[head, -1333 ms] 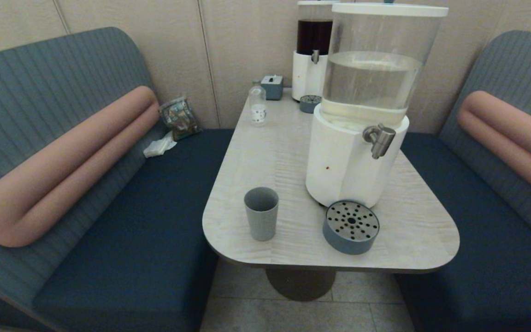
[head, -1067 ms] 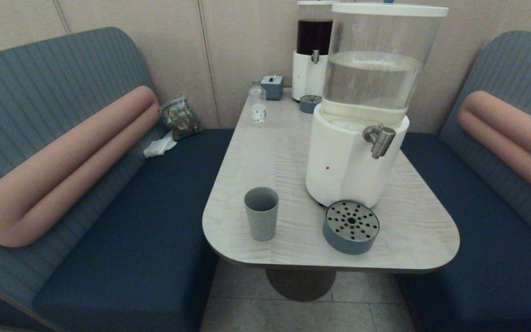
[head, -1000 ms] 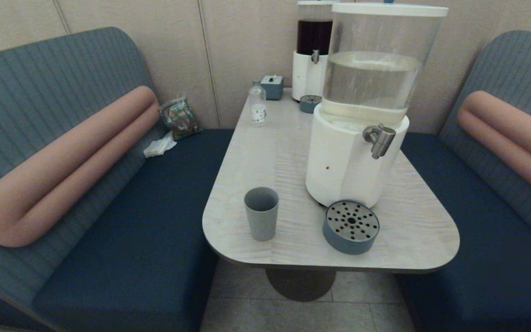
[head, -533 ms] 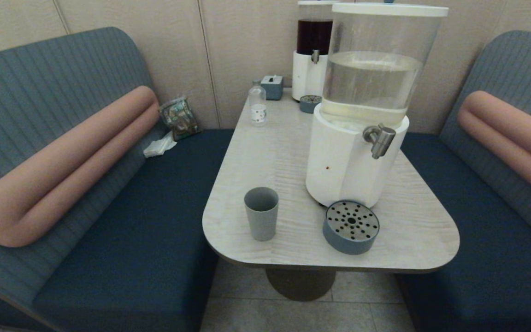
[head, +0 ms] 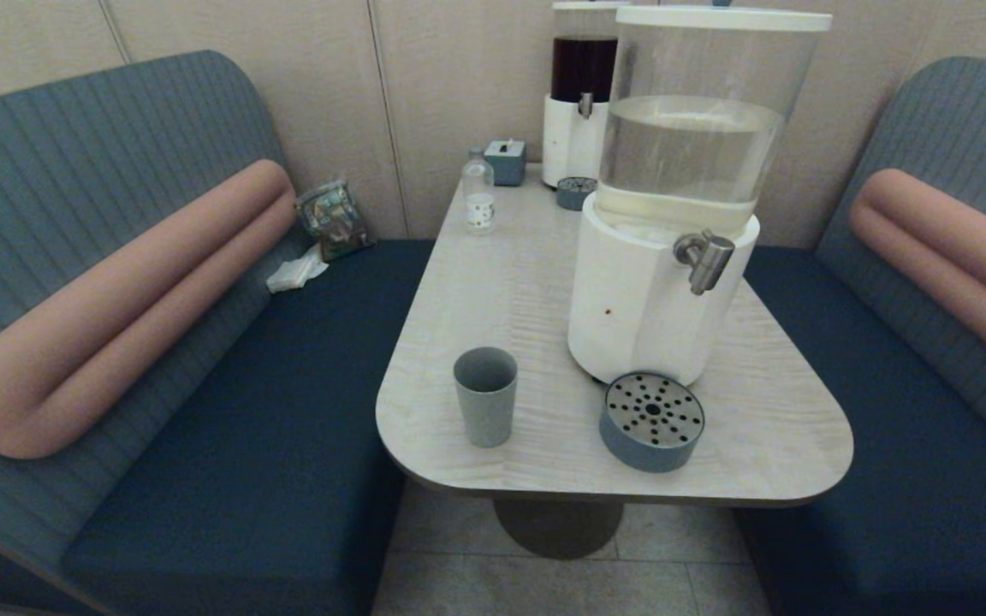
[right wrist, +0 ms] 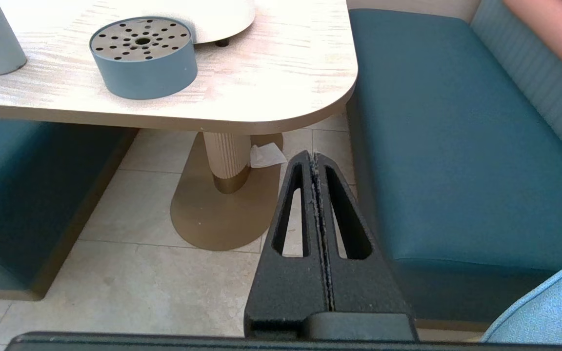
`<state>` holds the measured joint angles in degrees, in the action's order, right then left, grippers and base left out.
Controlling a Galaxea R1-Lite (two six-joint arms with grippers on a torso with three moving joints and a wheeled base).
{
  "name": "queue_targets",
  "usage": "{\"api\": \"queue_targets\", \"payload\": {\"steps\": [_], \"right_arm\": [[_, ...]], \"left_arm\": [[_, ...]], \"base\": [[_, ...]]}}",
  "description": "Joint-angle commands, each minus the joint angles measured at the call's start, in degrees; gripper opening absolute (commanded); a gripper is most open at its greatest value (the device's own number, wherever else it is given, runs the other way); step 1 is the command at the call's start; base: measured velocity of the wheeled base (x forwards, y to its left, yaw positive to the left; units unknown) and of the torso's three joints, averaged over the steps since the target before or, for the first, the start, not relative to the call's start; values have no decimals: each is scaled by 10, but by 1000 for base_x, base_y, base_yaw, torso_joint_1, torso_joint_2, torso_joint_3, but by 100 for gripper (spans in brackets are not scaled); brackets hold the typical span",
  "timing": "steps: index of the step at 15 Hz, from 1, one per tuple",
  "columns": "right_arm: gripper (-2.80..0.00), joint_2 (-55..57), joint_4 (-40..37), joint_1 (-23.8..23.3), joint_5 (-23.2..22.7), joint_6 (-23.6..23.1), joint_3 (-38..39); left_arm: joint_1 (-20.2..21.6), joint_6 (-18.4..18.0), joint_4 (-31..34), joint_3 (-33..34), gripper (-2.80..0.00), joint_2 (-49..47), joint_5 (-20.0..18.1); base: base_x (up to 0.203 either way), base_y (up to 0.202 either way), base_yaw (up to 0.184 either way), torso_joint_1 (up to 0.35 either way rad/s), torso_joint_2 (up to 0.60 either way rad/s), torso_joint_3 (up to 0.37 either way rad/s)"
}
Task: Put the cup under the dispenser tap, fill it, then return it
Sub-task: Pick up the cup
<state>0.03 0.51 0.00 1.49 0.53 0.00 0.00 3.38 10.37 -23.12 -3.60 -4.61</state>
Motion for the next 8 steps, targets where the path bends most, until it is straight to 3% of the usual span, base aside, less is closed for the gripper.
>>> {"api": "queue_targets", "payload": {"steps": [1, 5, 8], "right_arm": [[-280, 1, 0, 0, 0, 0, 0], [-280, 1, 0, 0, 0, 0, 0], [-280, 1, 0, 0, 0, 0, 0]], "left_arm": [[0, 1, 10, -49, -280, -54, -9], [-3, 9, -4, -115, -280, -173, -16], [-4, 19, -94, -128, -280, -296, -22]], "base": [[0, 0, 0, 0, 0, 0], [0, 0, 0, 0, 0, 0], [0, 0, 0, 0, 0, 0]]}}
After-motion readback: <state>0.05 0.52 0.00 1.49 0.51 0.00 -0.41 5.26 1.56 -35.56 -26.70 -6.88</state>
